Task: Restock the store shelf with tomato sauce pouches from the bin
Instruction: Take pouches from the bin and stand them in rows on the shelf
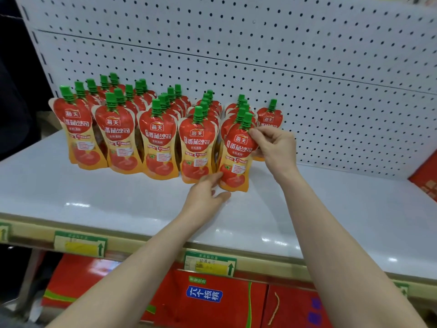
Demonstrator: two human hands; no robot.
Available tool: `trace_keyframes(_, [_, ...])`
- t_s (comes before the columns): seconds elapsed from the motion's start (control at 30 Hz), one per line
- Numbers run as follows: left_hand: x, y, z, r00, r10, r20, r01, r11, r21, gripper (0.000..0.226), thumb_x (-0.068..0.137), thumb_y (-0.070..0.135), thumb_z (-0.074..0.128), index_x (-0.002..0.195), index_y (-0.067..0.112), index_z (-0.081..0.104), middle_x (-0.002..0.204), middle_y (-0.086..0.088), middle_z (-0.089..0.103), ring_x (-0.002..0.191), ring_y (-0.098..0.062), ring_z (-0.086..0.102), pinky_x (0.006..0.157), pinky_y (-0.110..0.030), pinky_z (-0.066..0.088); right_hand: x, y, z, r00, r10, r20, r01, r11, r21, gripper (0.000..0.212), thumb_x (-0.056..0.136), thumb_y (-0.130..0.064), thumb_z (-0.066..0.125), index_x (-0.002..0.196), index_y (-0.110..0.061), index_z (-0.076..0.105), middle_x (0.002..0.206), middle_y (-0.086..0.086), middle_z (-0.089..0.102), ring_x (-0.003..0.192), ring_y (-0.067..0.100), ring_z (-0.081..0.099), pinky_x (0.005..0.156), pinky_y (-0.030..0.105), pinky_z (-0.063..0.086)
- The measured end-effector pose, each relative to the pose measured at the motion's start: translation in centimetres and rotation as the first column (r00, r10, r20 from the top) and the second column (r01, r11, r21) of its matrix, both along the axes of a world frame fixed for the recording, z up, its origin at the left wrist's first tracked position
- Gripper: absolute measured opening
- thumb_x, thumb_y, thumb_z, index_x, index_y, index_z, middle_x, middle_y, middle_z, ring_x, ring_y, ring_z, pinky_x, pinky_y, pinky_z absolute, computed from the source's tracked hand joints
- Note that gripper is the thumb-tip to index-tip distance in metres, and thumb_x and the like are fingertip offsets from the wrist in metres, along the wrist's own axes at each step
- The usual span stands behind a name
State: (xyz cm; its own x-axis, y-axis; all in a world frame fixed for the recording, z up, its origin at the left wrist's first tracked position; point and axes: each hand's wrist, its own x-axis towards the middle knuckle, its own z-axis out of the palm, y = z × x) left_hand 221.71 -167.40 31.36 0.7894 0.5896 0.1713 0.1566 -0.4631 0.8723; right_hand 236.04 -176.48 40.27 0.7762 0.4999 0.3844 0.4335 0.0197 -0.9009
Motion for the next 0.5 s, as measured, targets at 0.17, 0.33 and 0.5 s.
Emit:
trace_keyframes(0.17, [0.0, 0.0, -0.1, 1.000, 0.003, -0.008, -0.003, 1.000, 0.010, 0.061, 0.088, 0.020, 0.067, 0.144, 0.018, 0.042, 0.143, -0.003, 0.050, 0.128, -0.019, 0.051, 0.099, -0.023, 0.043, 0.2, 0.0, 0.2, 0.999, 0.052, 0.013, -0.051, 0.998, -0.021, 0.009, 0.093, -0.018, 0.066, 0.086, -0.020, 0.071, 0.078, -0.003, 0.074, 0.059, 0.010, 0.066, 0.059, 0.030, 0.059])
trace_keyframes(0.33, [-0.1, 0.0, 0.0, 1.000, -0.002, -0.010, 0.003, 1.000, 0.018, 0.059, 0.089, 0.019, 0.066, 0.143, 0.017, 0.043, 0.141, -0.003, 0.052, 0.127, -0.018, 0.052, 0.096, -0.020, 0.042, 0.3, -0.1, -0.2, 0.996, 0.075, 0.046, -0.073, 0.996, -0.041, 0.005, 0.094, -0.016, 0.064, 0.096, -0.015, 0.069, 0.084, -0.001, 0.073, 0.060, 0.009, 0.067, 0.057, 0.026, 0.057])
trace_keyframes(0.5, [-0.5, 0.1, 0.3, 0.999, -0.033, -0.026, 0.033, 0.999, 0.015, 0.058, 0.089, 0.021, 0.066, 0.143, 0.017, 0.044, 0.140, -0.003, 0.054, 0.126, -0.019, 0.053, 0.096, -0.022, 0.043, -0.2, -1.2, -0.5, 0.994, 0.048, 0.098, -0.037, 0.994, -0.106, 0.014, 0.094, -0.018, 0.065, 0.108, -0.017, 0.066, 0.093, 0.000, 0.074, 0.084, 0.010, 0.072, 0.065, 0.024, 0.057])
